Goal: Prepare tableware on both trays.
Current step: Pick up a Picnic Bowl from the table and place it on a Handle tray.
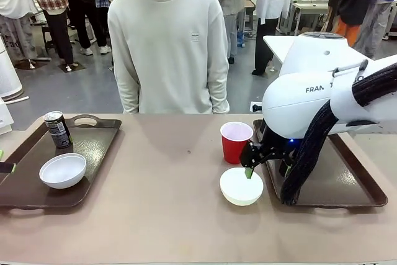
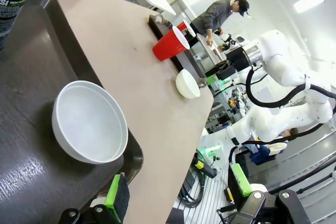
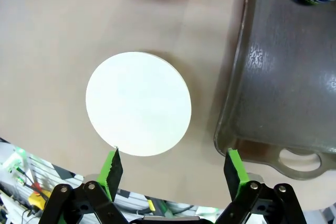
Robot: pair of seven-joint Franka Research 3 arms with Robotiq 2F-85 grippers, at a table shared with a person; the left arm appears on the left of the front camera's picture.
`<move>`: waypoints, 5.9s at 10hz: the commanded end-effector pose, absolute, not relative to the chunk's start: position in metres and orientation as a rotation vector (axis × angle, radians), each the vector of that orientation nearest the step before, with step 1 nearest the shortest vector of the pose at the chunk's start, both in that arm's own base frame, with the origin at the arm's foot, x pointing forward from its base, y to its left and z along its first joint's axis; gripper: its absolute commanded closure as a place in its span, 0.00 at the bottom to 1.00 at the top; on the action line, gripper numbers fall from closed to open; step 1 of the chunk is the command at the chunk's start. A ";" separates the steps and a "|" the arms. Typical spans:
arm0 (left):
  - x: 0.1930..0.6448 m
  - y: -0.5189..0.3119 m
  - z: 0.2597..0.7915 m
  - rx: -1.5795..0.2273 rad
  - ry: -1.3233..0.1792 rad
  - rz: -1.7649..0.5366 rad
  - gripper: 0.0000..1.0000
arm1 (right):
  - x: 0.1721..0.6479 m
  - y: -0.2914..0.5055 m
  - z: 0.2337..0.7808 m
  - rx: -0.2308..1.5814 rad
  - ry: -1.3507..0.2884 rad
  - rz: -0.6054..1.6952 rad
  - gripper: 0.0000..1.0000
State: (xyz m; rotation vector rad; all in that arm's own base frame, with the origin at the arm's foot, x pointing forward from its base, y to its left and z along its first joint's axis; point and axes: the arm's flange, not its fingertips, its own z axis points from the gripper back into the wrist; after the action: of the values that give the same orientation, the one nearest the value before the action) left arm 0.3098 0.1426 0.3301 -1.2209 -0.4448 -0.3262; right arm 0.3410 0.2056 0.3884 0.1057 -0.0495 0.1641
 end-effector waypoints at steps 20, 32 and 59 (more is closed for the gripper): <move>0.308 0.143 0.331 -1.232 -0.459 -0.330 0.00 | 0.237 0.211 0.424 -0.077 -0.078 0.154 0.58; 0.308 0.143 0.331 -1.232 -0.459 -0.330 0.00 | 0.322 0.225 0.395 0.030 -0.046 0.102 0.58; 0.308 0.143 0.331 -1.232 -0.459 -0.330 0.00 | 0.315 0.155 0.438 0.041 -0.105 0.201 1.00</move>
State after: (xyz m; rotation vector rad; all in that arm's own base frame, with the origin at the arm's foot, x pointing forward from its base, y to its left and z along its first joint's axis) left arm 0.3099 0.1427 0.3301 -1.2205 -0.4440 -0.3261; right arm 0.3160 0.1746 0.4478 0.0506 -0.1255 0.1687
